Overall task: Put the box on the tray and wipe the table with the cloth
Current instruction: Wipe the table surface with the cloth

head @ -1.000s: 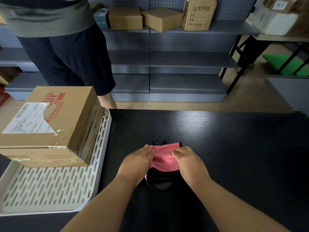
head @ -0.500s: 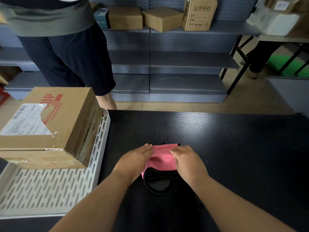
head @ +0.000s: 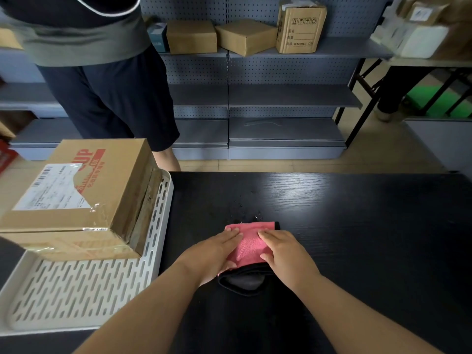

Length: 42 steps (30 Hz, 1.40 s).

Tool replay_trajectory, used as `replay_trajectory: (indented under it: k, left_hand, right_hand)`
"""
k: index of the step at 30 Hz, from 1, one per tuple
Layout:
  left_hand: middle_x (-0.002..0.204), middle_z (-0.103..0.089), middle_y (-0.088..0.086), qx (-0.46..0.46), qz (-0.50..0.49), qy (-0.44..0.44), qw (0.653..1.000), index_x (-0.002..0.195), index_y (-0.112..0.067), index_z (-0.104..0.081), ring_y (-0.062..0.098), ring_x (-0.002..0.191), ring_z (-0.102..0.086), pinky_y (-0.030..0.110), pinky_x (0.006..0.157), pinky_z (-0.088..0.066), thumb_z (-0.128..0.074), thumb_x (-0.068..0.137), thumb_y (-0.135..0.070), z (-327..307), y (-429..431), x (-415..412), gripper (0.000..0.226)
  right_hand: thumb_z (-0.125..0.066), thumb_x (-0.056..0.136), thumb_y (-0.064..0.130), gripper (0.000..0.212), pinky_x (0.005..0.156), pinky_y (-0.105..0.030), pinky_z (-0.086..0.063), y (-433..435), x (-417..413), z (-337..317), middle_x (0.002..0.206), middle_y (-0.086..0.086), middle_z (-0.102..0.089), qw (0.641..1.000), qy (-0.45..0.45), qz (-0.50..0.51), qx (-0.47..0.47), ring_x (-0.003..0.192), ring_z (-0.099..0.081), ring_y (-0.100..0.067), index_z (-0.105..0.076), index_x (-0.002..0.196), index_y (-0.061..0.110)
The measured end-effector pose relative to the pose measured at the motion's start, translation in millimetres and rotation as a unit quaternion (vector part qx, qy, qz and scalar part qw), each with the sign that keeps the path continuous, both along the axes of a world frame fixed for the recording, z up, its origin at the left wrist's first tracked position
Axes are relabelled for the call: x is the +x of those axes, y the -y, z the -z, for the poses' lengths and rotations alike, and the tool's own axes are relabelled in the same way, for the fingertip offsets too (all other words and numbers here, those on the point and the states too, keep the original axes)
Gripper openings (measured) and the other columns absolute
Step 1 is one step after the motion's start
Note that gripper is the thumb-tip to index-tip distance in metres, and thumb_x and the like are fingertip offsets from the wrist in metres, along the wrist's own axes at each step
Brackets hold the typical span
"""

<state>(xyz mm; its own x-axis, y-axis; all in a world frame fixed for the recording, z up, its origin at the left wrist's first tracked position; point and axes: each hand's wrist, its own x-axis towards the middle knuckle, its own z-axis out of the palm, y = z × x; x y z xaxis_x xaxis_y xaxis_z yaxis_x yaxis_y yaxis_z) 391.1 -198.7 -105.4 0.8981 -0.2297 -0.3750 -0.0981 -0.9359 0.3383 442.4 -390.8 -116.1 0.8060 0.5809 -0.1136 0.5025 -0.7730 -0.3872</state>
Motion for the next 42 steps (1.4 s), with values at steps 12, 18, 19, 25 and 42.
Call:
replay_trajectory:
  k: [12,18,19,25,42]
  left_hand:
    - [0.161,0.002,-0.002,0.055,-0.044,0.042,0.997,0.153,-0.018,-0.003,0.010,0.148,-0.001,0.024,0.118,-0.003,-0.030,0.103,-0.028,7,7,17,0.057]
    - [0.161,0.001,0.001,0.071,-0.054,0.045,0.995,0.153,-0.015,-0.003,0.012,0.148,0.000,0.026,0.118,-0.004,-0.029,0.104,-0.027,10,6,30,0.057]
    - [0.161,0.001,0.001,0.071,-0.054,0.043,0.995,0.153,-0.015,-0.004,0.013,0.148,0.000,0.026,0.118,-0.004,-0.030,0.104,-0.027,9,6,32,0.057]
    - [0.161,0.003,-0.005,0.022,-0.042,0.019,0.999,0.153,-0.020,-0.005,0.008,0.148,0.004,0.025,0.118,-0.008,-0.033,0.102,-0.033,-2,2,33,0.060]
    - [0.161,0.005,-0.004,0.047,-0.058,0.015,0.997,0.153,-0.021,-0.007,0.011,0.148,0.002,0.032,0.119,-0.019,-0.036,0.101,-0.034,10,8,39,0.060]
  right_hand:
    - [-0.049,0.091,0.005,0.036,0.089,-0.028,-0.050,-12,17,5,0.120,-0.004,-0.060,0.996,0.037,0.074,0.028,0.108,-0.060,-0.018,-0.061,0.122,0.019]
    - [-0.043,0.090,-0.001,0.047,0.100,-0.026,-0.043,-19,31,-3,0.133,-0.001,-0.055,0.998,0.038,0.058,-0.003,0.125,-0.046,-0.015,-0.054,0.131,0.019]
    - [-0.043,0.090,-0.003,0.048,0.103,-0.027,-0.041,-20,32,-5,0.134,-0.001,-0.054,0.998,0.043,0.052,-0.005,0.129,-0.043,-0.016,-0.053,0.132,0.017]
    - [-0.059,0.086,0.003,0.048,0.109,-0.039,-0.038,-21,19,3,0.135,-0.008,-0.056,0.997,0.079,-0.002,-0.007,0.129,-0.049,-0.027,-0.051,0.133,0.011]
    - [-0.031,0.103,0.018,0.051,0.121,-0.029,-0.009,-24,40,4,0.160,0.002,-0.009,0.994,-0.086,0.002,-0.074,0.148,-0.007,-0.014,-0.013,0.150,0.021]
